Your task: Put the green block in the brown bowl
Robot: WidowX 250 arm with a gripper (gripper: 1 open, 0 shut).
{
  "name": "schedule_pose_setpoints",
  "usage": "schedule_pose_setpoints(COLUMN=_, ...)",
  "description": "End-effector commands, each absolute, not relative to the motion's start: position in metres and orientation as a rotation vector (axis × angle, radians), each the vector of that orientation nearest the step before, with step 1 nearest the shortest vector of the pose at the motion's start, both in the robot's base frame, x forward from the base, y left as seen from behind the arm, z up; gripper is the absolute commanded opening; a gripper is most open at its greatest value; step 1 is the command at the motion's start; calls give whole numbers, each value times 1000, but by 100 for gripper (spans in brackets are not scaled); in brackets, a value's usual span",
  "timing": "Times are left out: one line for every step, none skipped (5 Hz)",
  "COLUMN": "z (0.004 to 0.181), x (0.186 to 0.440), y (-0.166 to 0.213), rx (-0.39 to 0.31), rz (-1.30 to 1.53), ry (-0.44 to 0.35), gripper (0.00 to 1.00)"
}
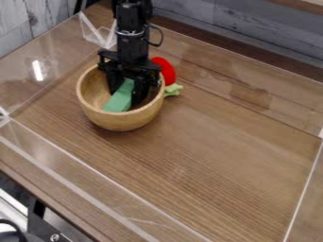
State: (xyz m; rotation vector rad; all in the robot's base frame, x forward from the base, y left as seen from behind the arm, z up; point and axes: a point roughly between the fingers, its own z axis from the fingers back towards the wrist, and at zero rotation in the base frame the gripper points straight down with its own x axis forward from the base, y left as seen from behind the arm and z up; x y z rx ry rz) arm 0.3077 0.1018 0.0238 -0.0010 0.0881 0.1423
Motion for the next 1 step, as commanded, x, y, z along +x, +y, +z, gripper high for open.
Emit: schedule_pose_setpoints(z=29, x=314, y=105, rx=8, rz=162, ry=54, gripper=0)
